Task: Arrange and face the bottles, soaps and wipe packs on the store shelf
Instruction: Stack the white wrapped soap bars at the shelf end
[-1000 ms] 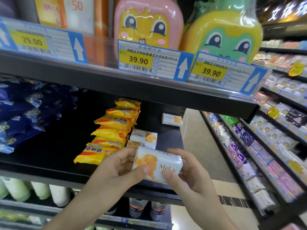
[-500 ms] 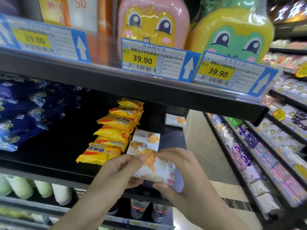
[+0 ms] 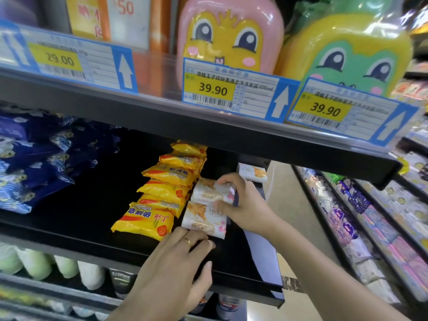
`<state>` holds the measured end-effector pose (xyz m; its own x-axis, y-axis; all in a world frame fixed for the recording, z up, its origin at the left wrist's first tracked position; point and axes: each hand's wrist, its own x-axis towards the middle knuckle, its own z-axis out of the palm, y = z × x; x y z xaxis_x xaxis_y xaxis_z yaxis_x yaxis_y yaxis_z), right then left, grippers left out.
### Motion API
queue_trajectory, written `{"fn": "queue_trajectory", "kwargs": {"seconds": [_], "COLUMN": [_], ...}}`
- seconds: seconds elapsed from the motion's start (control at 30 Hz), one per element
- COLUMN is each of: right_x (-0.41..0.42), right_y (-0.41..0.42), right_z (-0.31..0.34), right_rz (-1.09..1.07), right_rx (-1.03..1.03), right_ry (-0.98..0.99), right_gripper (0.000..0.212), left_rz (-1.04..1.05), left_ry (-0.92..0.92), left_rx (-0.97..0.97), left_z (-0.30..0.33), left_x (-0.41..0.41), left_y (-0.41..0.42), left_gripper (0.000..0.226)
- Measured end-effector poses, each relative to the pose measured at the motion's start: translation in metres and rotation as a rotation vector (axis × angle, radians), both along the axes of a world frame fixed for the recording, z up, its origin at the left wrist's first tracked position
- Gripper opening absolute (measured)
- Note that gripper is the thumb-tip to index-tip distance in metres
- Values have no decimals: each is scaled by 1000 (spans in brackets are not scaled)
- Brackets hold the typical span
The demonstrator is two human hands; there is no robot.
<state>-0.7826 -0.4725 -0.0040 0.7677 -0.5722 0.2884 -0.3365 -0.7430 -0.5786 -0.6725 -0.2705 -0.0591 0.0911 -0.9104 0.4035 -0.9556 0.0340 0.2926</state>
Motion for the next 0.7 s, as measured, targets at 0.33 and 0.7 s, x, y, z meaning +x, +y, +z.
{"fn": "queue_trajectory", "kwargs": {"seconds": [0.33,0.7], "right_x": [-5,7], "right_y": [-45,-120], "right_z": [2,-14], "right_rz": [-282,-417], "right_rx": [27,-157], "right_ry": [-94,475], "right_gripper": [27,64], "left_rz": [-57,-64], "left_ry": [-292,-272], "left_rx": [-8,-37], "left_z": [4,2], "left_x": [6,12], "left_y": [-6,-6], "left_gripper": [28,28]}}
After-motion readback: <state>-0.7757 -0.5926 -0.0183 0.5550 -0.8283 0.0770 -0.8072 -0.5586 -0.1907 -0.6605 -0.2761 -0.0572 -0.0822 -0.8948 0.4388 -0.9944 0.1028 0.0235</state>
